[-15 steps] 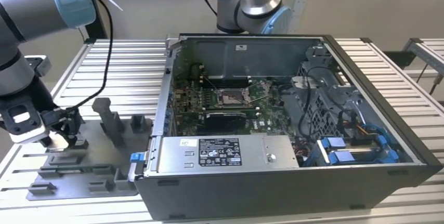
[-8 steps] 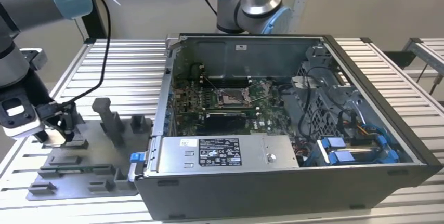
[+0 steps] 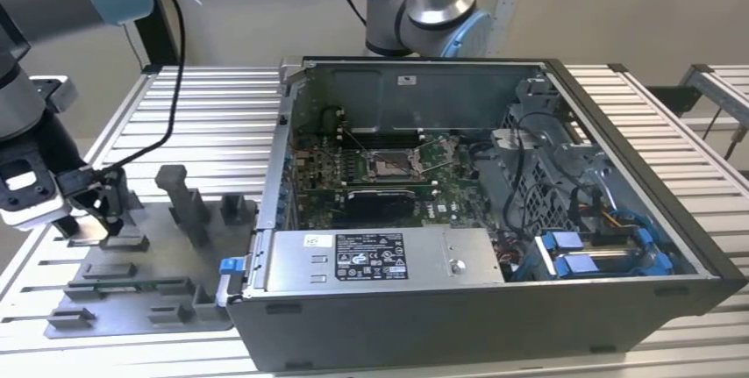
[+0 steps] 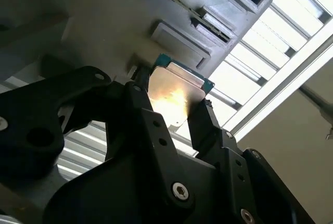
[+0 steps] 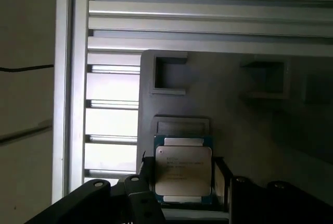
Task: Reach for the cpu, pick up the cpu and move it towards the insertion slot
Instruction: 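Pick up the cpu and move it towards the insertion slot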
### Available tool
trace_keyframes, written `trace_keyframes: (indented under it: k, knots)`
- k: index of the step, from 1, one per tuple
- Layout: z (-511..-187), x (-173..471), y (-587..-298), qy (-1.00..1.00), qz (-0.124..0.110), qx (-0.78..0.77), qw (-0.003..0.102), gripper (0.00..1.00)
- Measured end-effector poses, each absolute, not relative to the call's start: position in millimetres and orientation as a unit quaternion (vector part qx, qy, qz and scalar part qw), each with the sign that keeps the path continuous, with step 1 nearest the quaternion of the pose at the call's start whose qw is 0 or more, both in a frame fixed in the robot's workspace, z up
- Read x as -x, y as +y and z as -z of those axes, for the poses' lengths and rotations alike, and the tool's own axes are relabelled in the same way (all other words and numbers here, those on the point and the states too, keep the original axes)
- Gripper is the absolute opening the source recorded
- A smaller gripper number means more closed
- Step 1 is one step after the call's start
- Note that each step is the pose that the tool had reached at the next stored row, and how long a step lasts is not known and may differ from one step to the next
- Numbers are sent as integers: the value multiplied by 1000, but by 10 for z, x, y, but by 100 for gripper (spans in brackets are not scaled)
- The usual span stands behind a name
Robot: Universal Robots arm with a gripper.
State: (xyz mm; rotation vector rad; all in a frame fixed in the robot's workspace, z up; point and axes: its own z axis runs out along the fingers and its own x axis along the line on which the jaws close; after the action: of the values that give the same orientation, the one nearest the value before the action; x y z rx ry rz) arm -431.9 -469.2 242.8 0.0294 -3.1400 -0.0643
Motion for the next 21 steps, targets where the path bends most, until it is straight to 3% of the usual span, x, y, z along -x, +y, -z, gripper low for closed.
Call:
trace_keyframes:
  k: [21]
  knots:
    - [-2501, 4319, -4692, -1000, 20, -9, 0, 0]
